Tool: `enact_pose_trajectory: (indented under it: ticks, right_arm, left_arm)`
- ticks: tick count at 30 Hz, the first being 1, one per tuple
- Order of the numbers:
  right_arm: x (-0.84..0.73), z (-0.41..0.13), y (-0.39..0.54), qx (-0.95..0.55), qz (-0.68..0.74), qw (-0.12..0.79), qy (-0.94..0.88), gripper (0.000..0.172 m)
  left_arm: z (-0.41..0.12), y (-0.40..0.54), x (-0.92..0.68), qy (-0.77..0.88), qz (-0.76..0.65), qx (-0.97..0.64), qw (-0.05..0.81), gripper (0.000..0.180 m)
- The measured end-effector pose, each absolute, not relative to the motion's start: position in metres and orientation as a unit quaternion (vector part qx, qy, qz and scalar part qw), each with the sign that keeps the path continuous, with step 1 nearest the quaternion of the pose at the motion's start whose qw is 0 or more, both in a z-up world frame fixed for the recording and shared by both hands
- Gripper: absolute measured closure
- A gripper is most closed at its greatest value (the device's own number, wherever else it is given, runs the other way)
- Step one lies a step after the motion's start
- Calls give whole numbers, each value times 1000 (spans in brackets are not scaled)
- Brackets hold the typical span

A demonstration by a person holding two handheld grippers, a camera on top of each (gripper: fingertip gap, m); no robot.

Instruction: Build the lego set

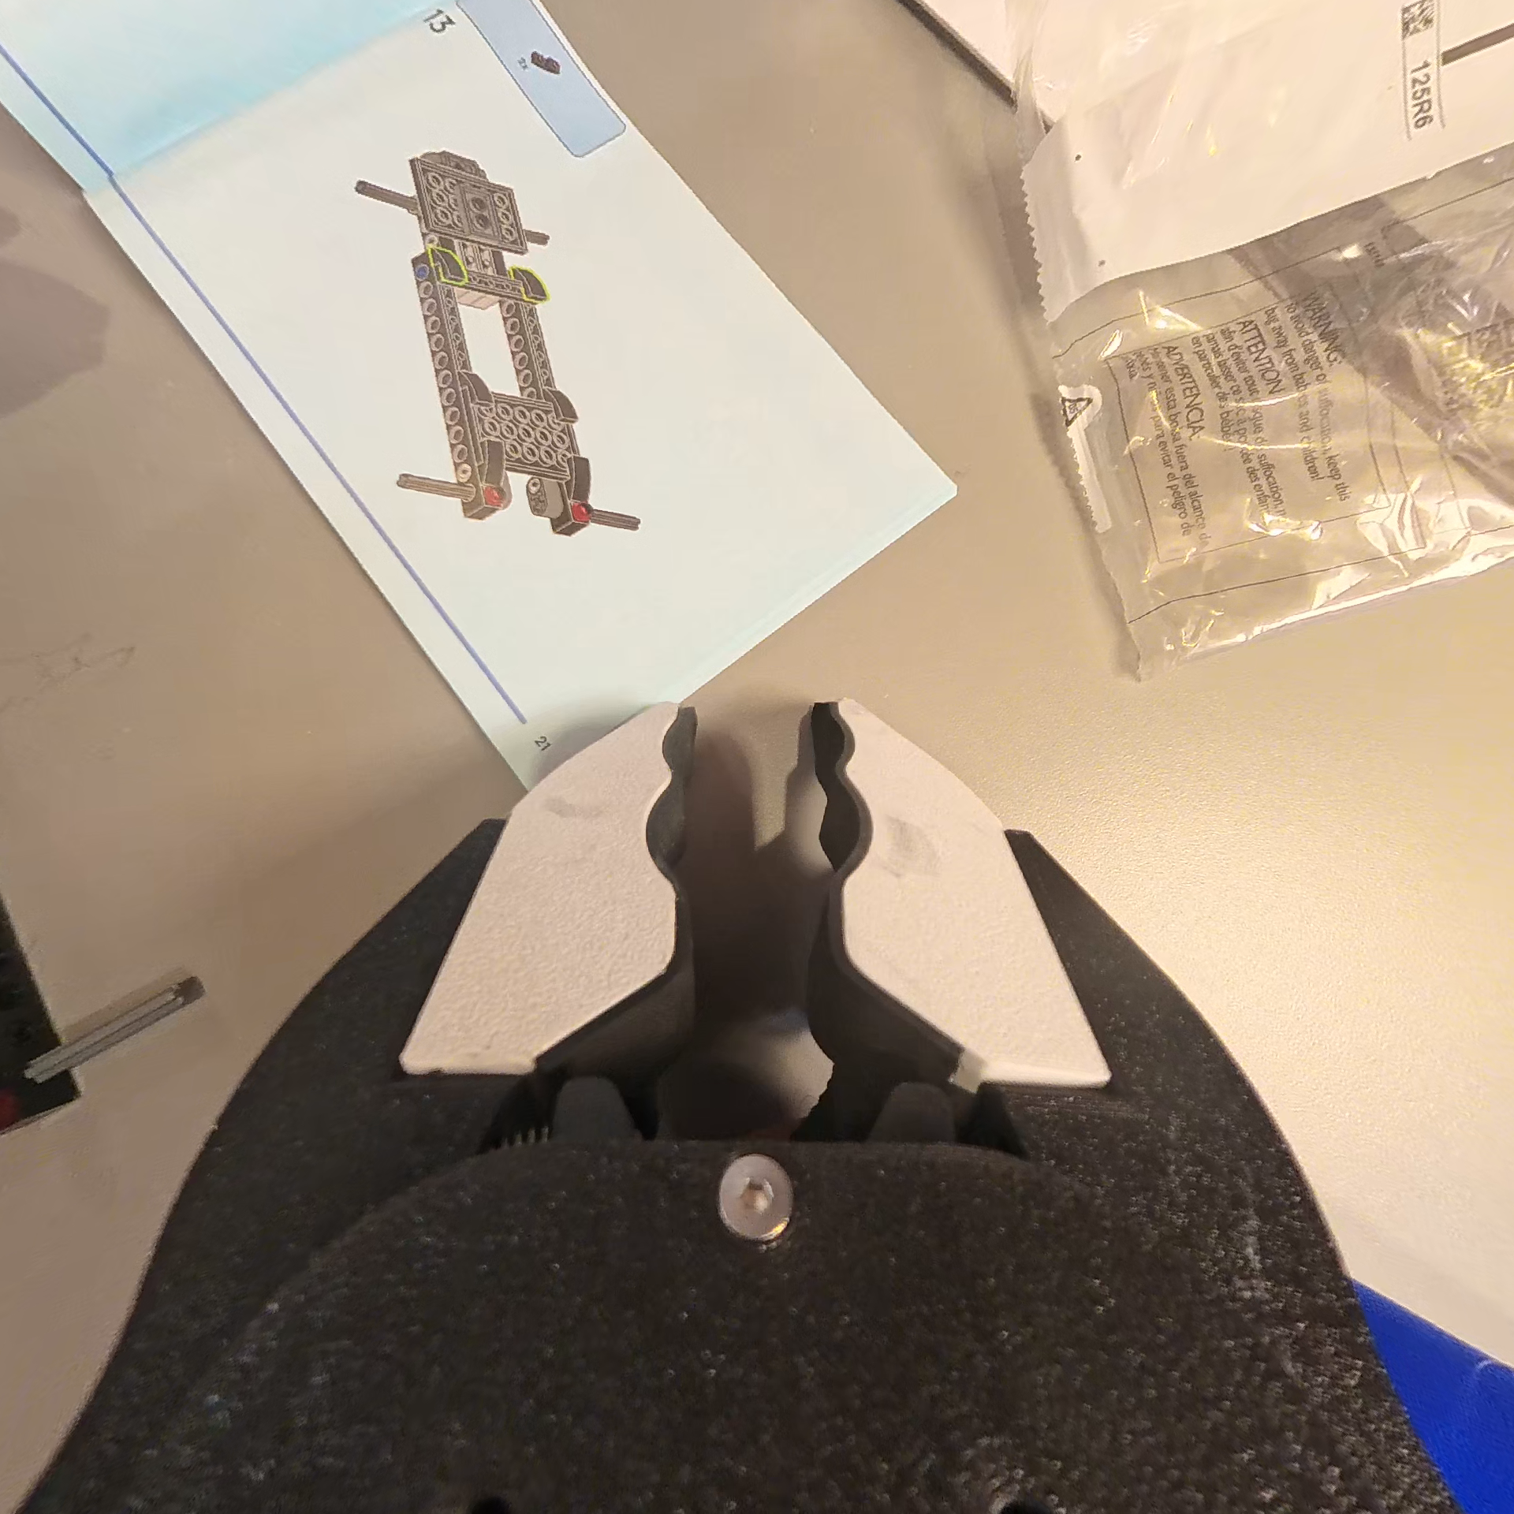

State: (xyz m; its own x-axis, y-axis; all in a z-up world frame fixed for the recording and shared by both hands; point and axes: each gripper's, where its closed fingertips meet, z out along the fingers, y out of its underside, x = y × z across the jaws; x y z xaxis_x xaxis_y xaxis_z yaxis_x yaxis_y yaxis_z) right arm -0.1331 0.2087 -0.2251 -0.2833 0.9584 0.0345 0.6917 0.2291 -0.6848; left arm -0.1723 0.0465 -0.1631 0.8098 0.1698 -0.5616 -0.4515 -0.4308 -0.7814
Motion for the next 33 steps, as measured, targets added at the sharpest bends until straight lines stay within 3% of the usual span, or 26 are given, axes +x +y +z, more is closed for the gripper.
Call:
enact_pose_trajectory:
  ticks: [33]
  right_arm:
    - [-133,-225,208,-547,284,237,-751,145]
  left_arm:
    - [-172,45,-173,77,242,-821,511,180]
